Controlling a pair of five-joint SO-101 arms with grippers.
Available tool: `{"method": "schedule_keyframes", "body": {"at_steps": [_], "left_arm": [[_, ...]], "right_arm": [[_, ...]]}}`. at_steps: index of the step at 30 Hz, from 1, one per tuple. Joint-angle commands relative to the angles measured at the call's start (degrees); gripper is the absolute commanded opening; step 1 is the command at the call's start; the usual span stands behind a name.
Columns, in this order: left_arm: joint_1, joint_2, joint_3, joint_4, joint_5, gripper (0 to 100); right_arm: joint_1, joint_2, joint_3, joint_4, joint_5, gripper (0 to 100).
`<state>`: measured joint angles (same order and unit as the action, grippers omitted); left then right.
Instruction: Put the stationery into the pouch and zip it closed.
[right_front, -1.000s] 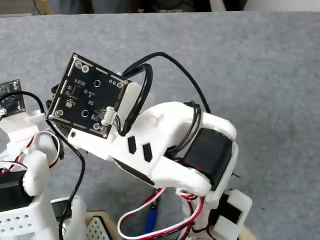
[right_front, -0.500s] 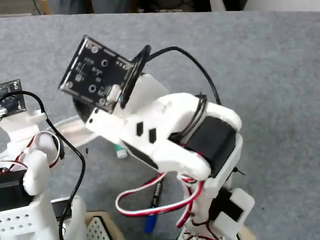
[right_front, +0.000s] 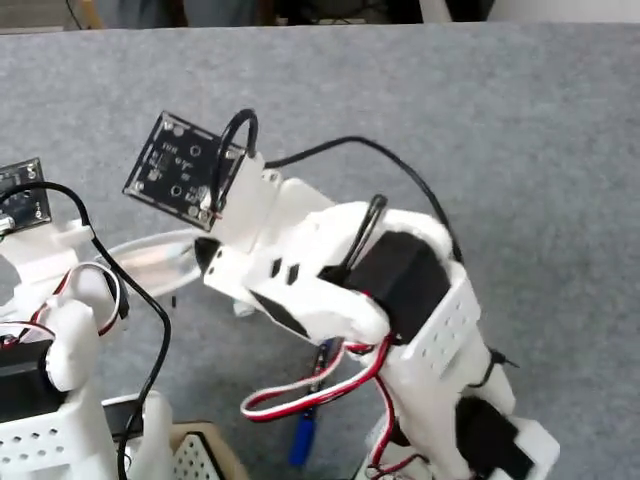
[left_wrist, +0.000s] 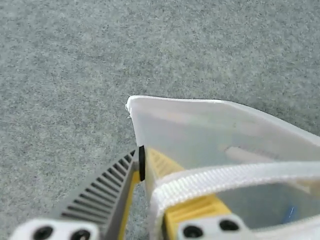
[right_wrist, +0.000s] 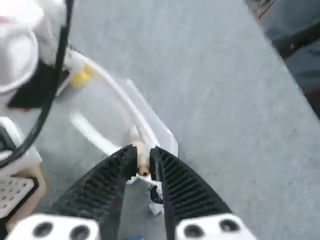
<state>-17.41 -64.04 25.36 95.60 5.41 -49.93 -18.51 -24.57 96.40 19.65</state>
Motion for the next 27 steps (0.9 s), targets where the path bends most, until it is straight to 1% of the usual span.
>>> {"method": "schedule_keyframes", "body": {"at_steps": [1,6,9,14,16,19,22,24,27], "left_arm": [[0.40,-0.97,-0.66,-2.11,0.18,3],[0.40,-0.88,-0.66,-2.11,0.18,3],[0.40,-0.88,-0.66,-2.11,0.18,3],[0.40,-0.88,-0.66,-2.11,0.18,3],[0.40,-0.88,-0.66,-2.11,0.18,3],[0.40,-0.79,-0.66,-2.11,0.18,3],[0.40,-0.79,-0.66,-2.11,0.18,3],[0.40,-0.79,-0.66,-2.11,0.18,3],[0.40,-0.79,-0.66,-2.11,0.18,3]], "right_arm": [[0.88,-5.41,10.24,-6.07,0.18,1.3],[0.88,-10.95,24.92,-15.47,0.18,1.3],[0.88,-13.58,30.90,-19.52,0.18,1.5],[0.88,-16.66,33.80,-20.22,0.09,2.3],[0.88,-17.01,33.63,-18.73,0.09,8.4],[0.88,-17.01,33.63,-17.49,0.09,22.5],[0.88,-17.19,33.63,-17.41,0.09,32.9],[0.88,-17.19,33.54,-17.41,0.09,35.5],[0.88,-17.19,33.45,-17.49,0.09,35.8]]}}
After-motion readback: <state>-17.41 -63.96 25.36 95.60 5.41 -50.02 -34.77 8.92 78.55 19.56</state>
